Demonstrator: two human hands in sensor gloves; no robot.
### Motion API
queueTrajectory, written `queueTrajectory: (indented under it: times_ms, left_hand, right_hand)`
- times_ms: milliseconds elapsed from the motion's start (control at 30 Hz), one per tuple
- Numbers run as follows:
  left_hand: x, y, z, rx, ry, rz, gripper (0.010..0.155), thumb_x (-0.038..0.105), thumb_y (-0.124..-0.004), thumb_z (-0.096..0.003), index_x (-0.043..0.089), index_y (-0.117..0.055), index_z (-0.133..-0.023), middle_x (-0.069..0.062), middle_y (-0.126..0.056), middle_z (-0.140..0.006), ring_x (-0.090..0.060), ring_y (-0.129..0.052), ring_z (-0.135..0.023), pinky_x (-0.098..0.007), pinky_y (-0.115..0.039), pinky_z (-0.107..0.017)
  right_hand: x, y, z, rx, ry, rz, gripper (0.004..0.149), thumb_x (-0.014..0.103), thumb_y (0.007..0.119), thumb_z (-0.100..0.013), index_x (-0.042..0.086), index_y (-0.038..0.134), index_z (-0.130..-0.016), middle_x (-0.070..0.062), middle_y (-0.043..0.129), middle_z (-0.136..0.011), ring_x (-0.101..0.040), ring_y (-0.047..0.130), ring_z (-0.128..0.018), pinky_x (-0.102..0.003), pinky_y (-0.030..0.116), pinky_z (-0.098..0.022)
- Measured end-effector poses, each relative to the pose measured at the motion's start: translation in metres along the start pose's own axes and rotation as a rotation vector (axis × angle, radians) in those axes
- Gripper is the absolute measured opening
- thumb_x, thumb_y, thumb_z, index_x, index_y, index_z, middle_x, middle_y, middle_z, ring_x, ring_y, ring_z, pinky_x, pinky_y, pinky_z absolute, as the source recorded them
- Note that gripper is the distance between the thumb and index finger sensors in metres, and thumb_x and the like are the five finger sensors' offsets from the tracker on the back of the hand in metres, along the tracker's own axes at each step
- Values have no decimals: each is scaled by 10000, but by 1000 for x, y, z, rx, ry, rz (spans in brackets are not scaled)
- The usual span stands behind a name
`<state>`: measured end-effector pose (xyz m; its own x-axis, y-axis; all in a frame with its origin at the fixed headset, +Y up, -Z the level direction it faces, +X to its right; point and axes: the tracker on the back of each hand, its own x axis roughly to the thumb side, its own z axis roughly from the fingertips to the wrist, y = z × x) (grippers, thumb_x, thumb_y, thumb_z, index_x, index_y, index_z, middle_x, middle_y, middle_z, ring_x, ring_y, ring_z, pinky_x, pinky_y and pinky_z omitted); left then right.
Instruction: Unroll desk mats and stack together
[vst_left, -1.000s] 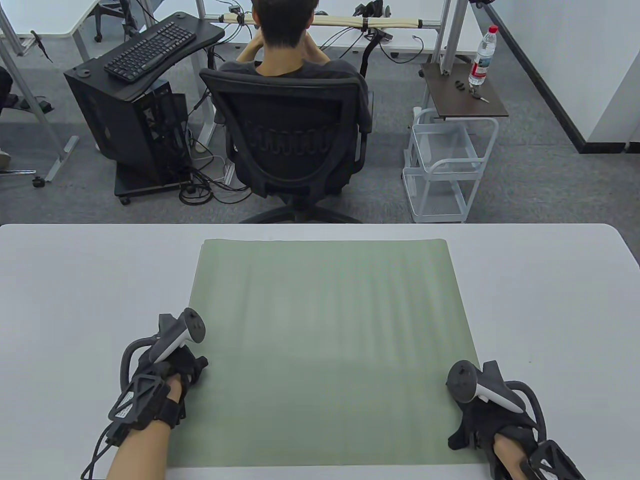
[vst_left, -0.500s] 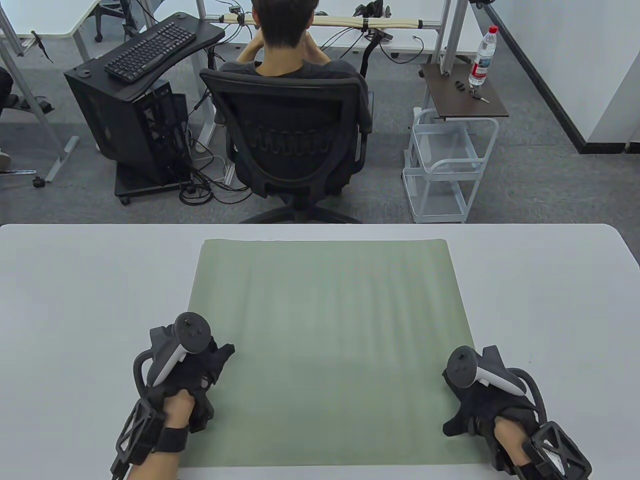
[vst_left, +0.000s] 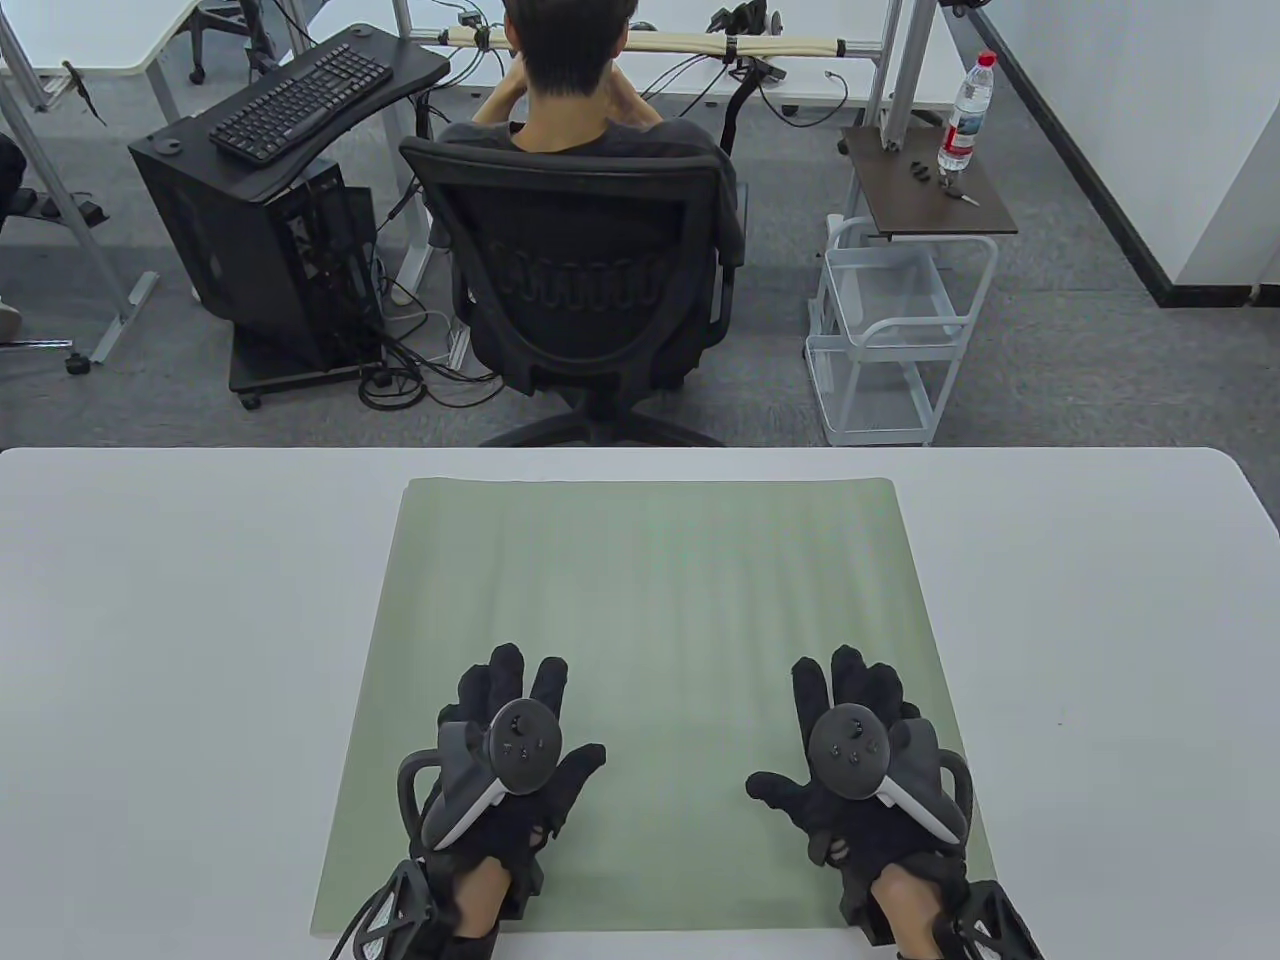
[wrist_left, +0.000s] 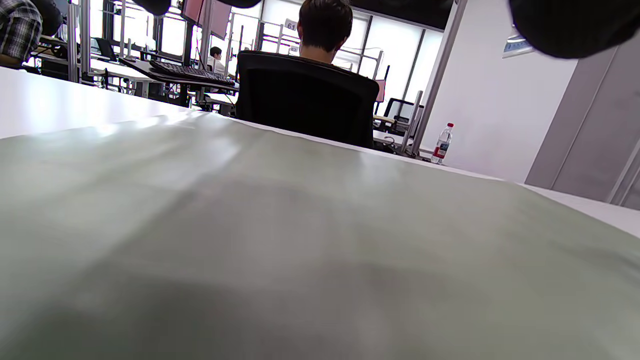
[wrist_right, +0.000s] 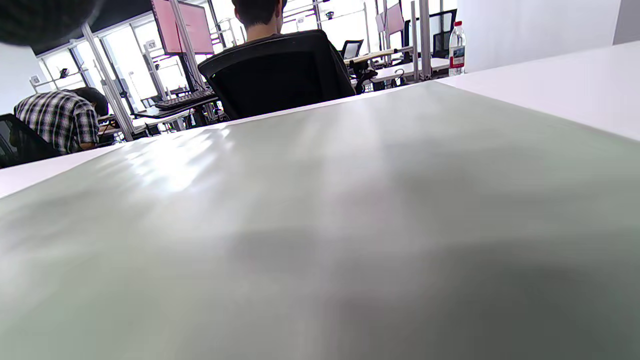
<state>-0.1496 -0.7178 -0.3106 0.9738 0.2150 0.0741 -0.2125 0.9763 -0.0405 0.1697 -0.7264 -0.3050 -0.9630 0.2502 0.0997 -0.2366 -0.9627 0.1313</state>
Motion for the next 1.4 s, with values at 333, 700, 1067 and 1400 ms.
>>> queueTrajectory:
  times_ms: [333,700,1067,1400]
  left_hand:
    - [12,-11,12,-17,-27,-68,854,671,-695,-346,357,-294,-1031,-131,-155,-1160,-503,-296,-1052,-713,-394,-712]
    - [14,-14,11,-48,-30,-94,851,654,-710,-346,349,-309,-1032,-134,-128,-1153,-499,-256,-1051,-705,-372,-716]
    - [15,-14,10,-71,-23,-121,847,654,-711,-347,349,-319,-1033,-130,-131,-1155,-499,-236,-1049,-704,-353,-717]
    - [12,-18,8,-91,4,-128,843,649,-713,-350,343,-324,-1033,-132,-142,-1155,-498,-249,-1049,-699,-360,-718]
  right_hand:
    - [-17,-1,9,-102,52,4,993,747,562,-370,340,-156,-921,-79,-270,-1001,-488,-180,-913,-700,40,-637]
    - [-13,4,7,-93,56,35,994,746,561,-374,327,-146,-931,-78,-262,-1006,-469,-174,-920,-691,37,-639]
    - [-11,5,9,-34,77,64,999,743,571,-376,310,-120,-954,-92,-255,-1009,-468,-178,-918,-688,27,-635]
    - [-6,10,9,27,69,78,1001,741,574,-376,303,-109,-961,-102,-238,-1020,-470,-169,-922,-688,29,-635]
